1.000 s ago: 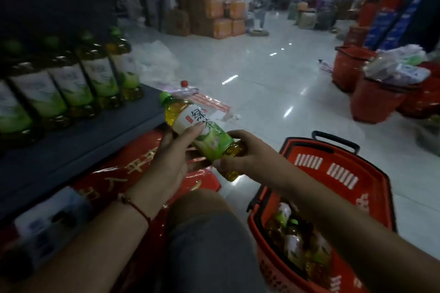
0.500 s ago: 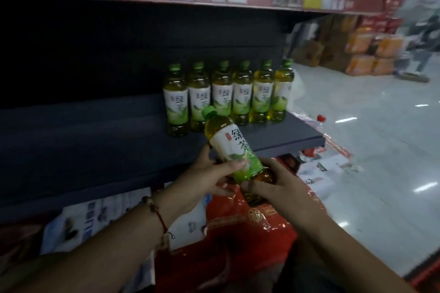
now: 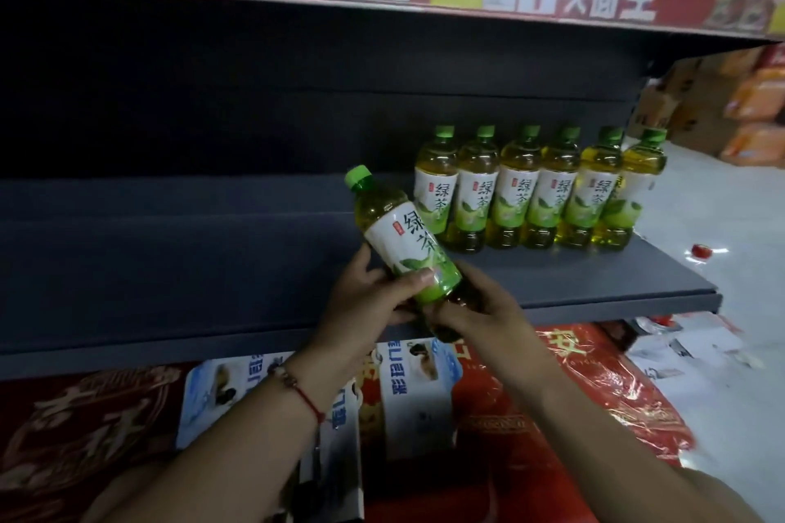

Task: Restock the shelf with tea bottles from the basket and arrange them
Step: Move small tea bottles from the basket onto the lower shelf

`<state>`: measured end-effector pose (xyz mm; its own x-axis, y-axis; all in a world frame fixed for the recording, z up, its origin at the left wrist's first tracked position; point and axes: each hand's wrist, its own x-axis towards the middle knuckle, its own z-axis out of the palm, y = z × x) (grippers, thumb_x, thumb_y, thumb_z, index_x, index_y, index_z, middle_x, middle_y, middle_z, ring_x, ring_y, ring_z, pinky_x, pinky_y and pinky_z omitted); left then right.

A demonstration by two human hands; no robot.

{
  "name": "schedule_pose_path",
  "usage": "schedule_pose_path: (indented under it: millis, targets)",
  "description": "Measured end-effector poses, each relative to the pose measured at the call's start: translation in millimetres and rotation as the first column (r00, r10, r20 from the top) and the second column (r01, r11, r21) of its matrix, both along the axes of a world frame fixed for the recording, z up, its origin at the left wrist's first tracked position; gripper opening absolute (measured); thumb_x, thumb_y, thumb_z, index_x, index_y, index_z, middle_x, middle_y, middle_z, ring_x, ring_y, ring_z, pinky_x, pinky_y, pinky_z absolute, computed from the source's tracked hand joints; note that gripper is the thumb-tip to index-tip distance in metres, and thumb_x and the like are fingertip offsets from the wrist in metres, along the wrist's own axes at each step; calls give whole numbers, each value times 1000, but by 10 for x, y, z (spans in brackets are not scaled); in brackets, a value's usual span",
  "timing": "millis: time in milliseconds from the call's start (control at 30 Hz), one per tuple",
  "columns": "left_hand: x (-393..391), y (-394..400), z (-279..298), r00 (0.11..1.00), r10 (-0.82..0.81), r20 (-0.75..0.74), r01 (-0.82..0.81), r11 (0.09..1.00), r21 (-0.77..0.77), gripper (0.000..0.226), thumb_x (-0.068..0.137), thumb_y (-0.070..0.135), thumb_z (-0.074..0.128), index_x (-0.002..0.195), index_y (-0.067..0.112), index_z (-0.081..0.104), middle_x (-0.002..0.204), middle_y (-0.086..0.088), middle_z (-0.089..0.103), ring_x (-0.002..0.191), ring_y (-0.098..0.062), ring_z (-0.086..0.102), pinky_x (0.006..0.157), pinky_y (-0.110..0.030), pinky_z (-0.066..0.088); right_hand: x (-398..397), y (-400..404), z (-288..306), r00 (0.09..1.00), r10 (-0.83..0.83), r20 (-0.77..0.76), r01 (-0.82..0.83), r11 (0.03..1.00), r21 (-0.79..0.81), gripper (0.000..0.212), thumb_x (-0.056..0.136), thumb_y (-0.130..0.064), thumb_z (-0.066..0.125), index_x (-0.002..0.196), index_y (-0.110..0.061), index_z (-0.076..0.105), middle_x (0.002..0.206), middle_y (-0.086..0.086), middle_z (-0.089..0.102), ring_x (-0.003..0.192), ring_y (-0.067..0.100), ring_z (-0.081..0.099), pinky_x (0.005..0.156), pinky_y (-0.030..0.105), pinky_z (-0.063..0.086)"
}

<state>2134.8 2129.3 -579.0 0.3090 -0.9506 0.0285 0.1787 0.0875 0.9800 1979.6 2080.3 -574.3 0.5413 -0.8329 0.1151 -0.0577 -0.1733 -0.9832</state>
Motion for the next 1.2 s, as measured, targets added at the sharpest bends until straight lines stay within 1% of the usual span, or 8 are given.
schedule_pose_path:
  millis: [133, 333, 500, 600, 767, 900, 1067, 1200]
  targets:
    - [183, -107, -4, 989, 143, -33, -145, 986, -77, 66, 85, 8, 74, 140, 27, 43, 109, 4, 76, 100, -10, 72, 74, -23, 59, 332, -149, 26, 1000, 18, -12, -19, 996, -92, 47, 88, -1, 66, 121, -34, 60, 106, -3, 73, 96, 10, 67, 81, 26, 55]
    - [402, -339, -64, 955, 294, 45, -289, 952, -96, 65, 80, 3, 78, 129, 25, 40, 115, 5, 70, 99, -3, 68, 79, -21, 57, 729, -436, -116, 997, -10, -76, -8, 974, -227, 53, 84, 0, 70, 131, -20, 59, 115, -11, 69, 105, -1, 63, 90, 17, 51]
    - [539, -482, -188, 917, 323, 234, -302, 946, -122, 70, 81, 6, 78, 124, 42, 36, 127, 10, 62, 116, -11, 63, 91, -34, 56, 985, -647, -355, 987, -100, -125, 56, 948, -314, 57, 75, -25, 81, 129, -24, 62, 120, -4, 68, 116, 13, 61, 101, 41, 50]
    - [598, -543, -243, 863, 328, 385, -303, 945, -125, 76, 83, 17, 78, 141, 41, 35, 136, 8, 57, 120, -10, 59, 94, -33, 54, 1099, -725, -478, 969, -202, -144, 133, 912, -388, 60, 70, -41, 75, 127, -29, 62, 120, -1, 65, 119, 17, 56, 102, 42, 49]
    - [646, -690, -349, 744, 358, 564, -359, 926, -115, 76, 86, 34, 74, 149, 43, 34, 129, -1, 52, 113, -17, 58, 93, -42, 54, 1157, -812, -501, 944, -283, -168, 190, 885, -426, 53, 82, -18, 75, 133, -20, 58, 127, 1, 57, 116, 2, 43, 97, 13, 35]
    - [682, -829, -405, 720, 389, 574, -376, 915, -149, 65, 86, 35, 74, 144, 42, 44, 115, 0, 59, 102, -13, 60, 87, -39, 56, 1205, -900, -484, 954, -268, -136, 193, 893, -406, 53, 81, -19, 75, 131, -22, 56, 123, -4, 63, 117, 8, 54, 99, 29, 48]
    - [757, -1007, -454, 701, 396, 593, -386, 910, -152, 56, 90, 30, 69, 143, 35, 49, 118, 1, 62, 105, -10, 61, 88, -37, 56, 1200, -945, -448, 977, -189, -101, 147, 935, -323, 54, 81, -10, 76, 125, -30, 53, 113, -16, 62, 106, -5, 57, 87, 5, 45]
    - [792, -1115, -472, 684, 387, 618, -384, 912, -146, 58, 91, 32, 67, 145, 35, 48, 121, 0, 62, 109, -14, 61, 90, -42, 56, 1217, -989, -433, 988, -133, -76, 105, 948, -302, 53, 81, -1, 70, 126, -24, 56, 114, -15, 65, 107, -7, 58, 91, 12, 47]
